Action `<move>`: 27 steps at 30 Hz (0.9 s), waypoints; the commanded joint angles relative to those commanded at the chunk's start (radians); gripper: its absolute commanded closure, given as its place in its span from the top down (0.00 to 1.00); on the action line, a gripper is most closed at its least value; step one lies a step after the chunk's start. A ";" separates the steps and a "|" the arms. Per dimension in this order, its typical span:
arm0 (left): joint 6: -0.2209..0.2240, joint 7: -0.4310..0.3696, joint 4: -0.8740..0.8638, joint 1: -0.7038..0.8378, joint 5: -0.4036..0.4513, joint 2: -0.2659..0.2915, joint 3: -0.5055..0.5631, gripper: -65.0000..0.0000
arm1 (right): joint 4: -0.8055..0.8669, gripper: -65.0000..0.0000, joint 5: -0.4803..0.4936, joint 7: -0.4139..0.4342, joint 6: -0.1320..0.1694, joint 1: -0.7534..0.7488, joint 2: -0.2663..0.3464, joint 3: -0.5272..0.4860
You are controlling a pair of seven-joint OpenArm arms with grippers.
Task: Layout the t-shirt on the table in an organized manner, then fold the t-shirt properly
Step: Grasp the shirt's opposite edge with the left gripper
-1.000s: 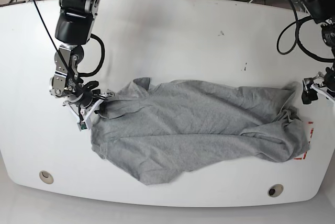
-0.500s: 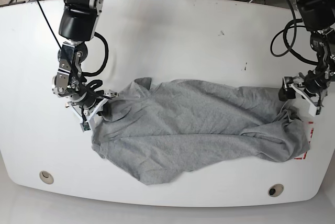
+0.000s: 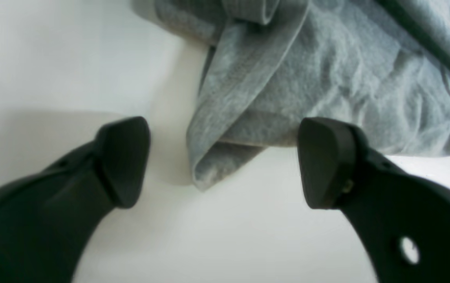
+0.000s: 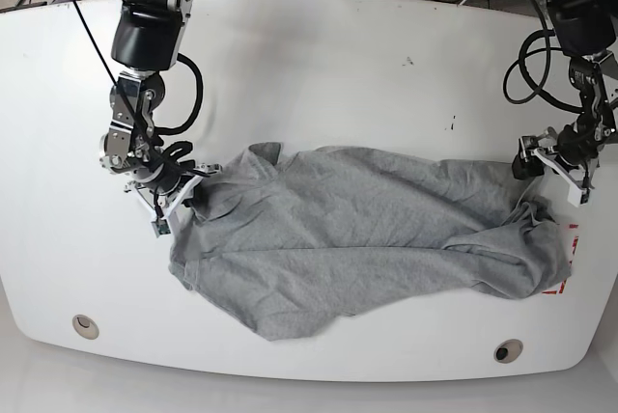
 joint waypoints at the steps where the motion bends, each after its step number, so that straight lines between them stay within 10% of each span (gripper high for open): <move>1: 0.000 0.000 -0.018 0.000 0.000 0.000 0.006 0.60 | 0.000 0.01 0.000 0.000 0.000 0.000 0.000 0.000; 11: 0.000 -0.086 -0.115 0.000 0.000 0.000 0.014 0.00 | 0.002 0.01 0.000 -0.002 0.000 0.000 0.000 0.002; 27: -0.009 0.198 0.448 0.101 -0.006 -0.002 -0.149 0.00 | 0.506 0.00 0.000 -0.316 0.000 -0.091 -0.003 0.003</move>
